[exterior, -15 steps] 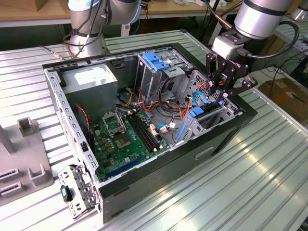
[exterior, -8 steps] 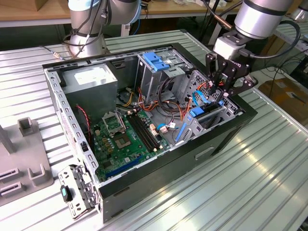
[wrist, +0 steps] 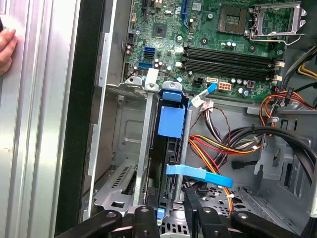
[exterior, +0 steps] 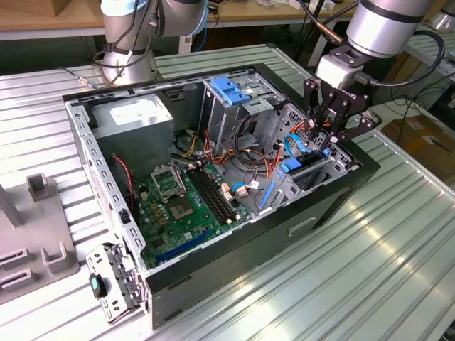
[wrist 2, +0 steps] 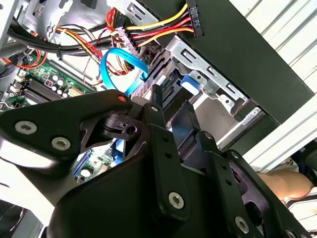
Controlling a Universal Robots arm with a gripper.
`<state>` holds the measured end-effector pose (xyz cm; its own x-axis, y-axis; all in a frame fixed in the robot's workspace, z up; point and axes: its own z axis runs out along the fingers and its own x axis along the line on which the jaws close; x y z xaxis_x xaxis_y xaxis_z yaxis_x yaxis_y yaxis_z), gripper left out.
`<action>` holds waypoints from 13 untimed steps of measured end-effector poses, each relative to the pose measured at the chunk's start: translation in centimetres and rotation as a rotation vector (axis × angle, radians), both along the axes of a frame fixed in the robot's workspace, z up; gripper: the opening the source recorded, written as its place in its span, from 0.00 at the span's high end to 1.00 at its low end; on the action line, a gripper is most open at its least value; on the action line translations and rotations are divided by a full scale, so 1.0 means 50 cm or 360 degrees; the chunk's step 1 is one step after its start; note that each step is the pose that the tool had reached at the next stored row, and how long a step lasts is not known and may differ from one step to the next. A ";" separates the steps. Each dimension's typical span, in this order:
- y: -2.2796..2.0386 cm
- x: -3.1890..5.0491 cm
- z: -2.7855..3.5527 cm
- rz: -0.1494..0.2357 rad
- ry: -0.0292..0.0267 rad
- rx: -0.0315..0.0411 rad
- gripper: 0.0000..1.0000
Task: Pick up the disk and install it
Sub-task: 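Insert the second disk wire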
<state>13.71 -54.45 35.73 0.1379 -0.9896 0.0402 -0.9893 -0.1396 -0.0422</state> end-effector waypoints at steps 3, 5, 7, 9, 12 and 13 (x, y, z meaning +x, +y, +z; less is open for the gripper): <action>0.0000 0.000 0.000 0.0000 0.00000 0.0000 0.65; 0.0000 0.002 0.000 0.0000 -0.00001 0.0000 0.65; 0.0000 0.005 0.000 0.0000 0.00000 0.0000 0.65; -0.0001 0.009 0.000 0.0012 0.00001 0.0000 0.65; 0.0000 0.015 0.000 0.0039 0.00000 0.0002 0.65; 0.0000 0.018 0.000 0.0048 0.00000 0.0003 0.65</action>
<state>14.59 -54.45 35.73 0.1676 -0.9851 0.0386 -0.9847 -0.1691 -0.0425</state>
